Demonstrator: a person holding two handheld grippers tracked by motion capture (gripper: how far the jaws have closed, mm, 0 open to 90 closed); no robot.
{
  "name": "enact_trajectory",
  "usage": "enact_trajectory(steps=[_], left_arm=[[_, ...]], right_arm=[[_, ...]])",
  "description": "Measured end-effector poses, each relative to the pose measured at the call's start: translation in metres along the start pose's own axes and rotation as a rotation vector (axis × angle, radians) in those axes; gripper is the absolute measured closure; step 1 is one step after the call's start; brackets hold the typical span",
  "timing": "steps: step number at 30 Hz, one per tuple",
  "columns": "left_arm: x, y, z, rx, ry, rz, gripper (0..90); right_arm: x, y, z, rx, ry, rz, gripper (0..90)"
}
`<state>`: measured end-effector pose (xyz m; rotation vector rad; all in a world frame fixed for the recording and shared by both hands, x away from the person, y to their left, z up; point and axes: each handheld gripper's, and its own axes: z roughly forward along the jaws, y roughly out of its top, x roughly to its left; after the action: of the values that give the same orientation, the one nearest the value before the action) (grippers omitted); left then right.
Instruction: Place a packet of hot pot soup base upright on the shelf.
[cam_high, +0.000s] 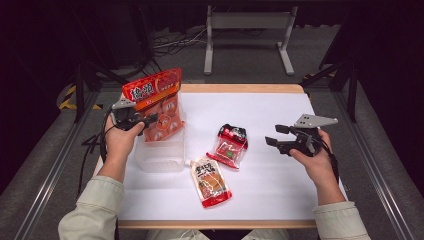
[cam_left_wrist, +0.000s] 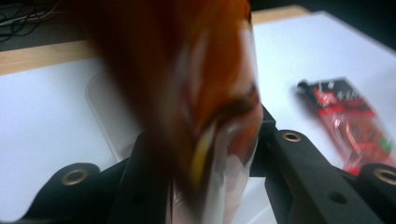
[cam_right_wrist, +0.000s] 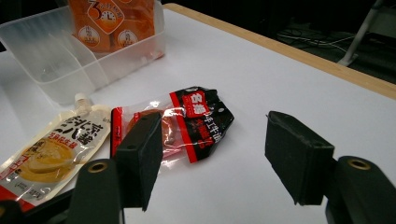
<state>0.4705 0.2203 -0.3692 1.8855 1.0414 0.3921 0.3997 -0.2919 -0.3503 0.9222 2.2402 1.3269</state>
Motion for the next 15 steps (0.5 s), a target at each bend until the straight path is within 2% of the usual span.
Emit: enact_trajectory(steps=[2,3,5,11,15], left_arm=[[-0.0062,0.0008,-0.0003,0.034,0.006,0.038,69.9],[-0.0062,0.0008,-0.0003,0.034,0.006,0.038,70.0],[-0.0108,0.0012,-0.0006,0.057,0.022,0.077,70.0],[-0.0087,-0.0001,0.0002,0.049,0.01,0.05,69.8],[-0.007,0.0003,0.0003,0.041,0.015,0.055,69.1]], right_arm=[[0.0006,0.0001,0.0002,0.002,0.0,0.001,37.5],[0.0006,0.0001,0.0002,0.002,0.0,0.001,37.5],[0.0012,0.0005,0.0004,0.001,0.002,-0.003,37.4],[0.0011,0.0003,0.0019,0.005,0.003,-0.002,37.4],[0.0007,0.0,0.003,0.006,0.003,0.003,37.4]])
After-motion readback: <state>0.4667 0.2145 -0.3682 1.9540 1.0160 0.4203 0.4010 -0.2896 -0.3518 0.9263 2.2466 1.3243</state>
